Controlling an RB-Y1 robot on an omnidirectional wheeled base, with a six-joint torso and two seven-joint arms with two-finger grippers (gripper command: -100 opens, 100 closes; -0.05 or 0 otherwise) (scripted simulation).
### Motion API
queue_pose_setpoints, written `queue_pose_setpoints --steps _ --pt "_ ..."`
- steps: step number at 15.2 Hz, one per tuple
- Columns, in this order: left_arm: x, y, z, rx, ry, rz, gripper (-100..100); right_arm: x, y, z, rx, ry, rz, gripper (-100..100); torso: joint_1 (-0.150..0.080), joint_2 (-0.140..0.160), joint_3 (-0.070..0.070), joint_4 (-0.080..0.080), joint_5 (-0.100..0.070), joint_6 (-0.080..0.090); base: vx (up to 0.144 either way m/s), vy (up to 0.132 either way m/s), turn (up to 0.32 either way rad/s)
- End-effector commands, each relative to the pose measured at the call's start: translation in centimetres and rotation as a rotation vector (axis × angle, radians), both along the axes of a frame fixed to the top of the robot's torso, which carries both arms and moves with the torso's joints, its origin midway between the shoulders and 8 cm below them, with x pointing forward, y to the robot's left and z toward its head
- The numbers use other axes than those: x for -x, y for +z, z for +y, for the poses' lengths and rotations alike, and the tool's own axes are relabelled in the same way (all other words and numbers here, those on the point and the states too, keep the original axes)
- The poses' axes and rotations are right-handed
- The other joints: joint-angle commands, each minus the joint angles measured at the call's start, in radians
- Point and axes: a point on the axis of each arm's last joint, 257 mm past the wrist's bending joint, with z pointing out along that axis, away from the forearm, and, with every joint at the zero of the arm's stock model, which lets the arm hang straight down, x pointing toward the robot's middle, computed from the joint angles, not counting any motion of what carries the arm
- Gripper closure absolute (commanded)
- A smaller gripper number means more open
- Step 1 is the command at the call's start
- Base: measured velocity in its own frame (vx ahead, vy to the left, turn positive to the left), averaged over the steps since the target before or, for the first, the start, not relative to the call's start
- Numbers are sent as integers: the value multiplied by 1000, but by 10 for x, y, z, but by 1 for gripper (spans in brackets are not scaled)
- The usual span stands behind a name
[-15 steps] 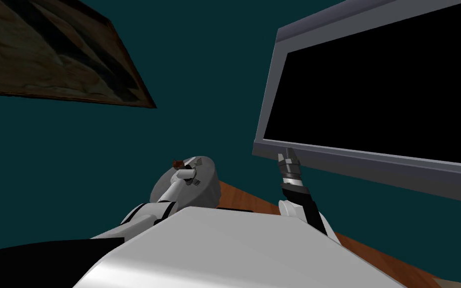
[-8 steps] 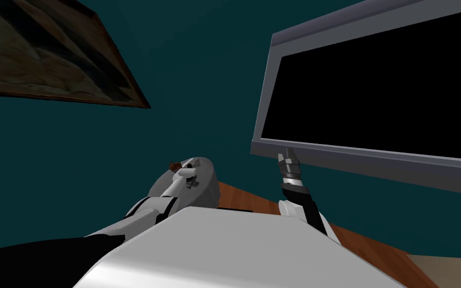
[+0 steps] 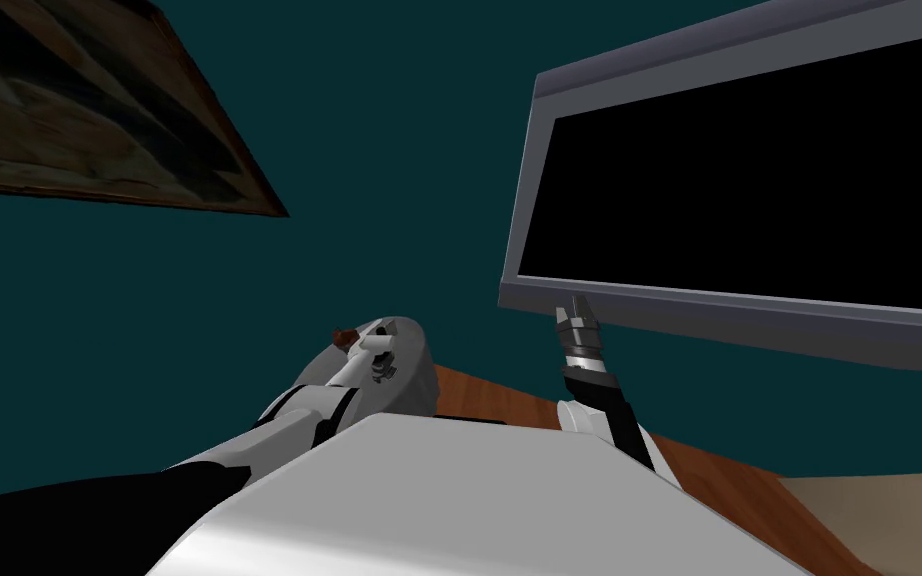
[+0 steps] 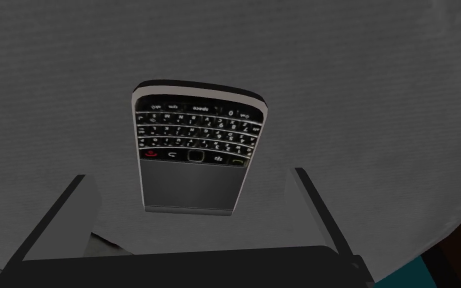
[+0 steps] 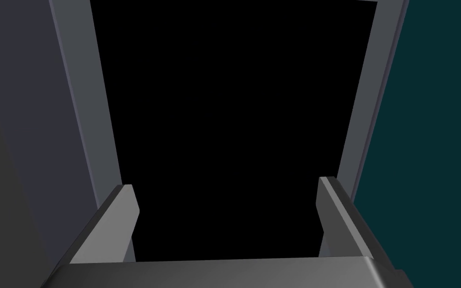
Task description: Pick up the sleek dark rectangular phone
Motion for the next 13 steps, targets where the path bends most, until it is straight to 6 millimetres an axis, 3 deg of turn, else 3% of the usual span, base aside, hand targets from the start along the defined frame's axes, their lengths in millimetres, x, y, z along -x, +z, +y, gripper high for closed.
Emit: queue_pose_setpoints --steps 1,3,4,5,9,12,13 --pt "2 -8 -4 -2 6 -4 -100 0 0 0 0 0 0 0 0 0 0 0 0 0 -2 47 -56" --pt "4 -16 -9 -3 12 -6 -100 0 0 0 0 0 0 0 2 0 0 0 0 0 -4 67 -52" --pt "3 -12 -6 -2 8 -2 -100 0 0 0 0 0 0 0 3 0 0 0 1 0 -4 40 -21" --pt "3 -13 -6 -2 9 -4 100 0 0 0 0 0 0 0 2 0 0 0 0 0 -1 15 -3" --pt "2 -12 -6 -3 7 -6 100 0 0 0 0 0 0 0 0 -2 -1 -1 1 0 0 2 1" --pt "-2 3 1 0 -2 -2 100 0 0 0 0 0 0 0 -3 -3 -2 -1 0 -1 4 -51 67" --pt "0 -2 -1 -2 2 -6 100 0 0 0 0 0 0 0 -4 -2 -1 -1 -1 -1 0 -47 29"
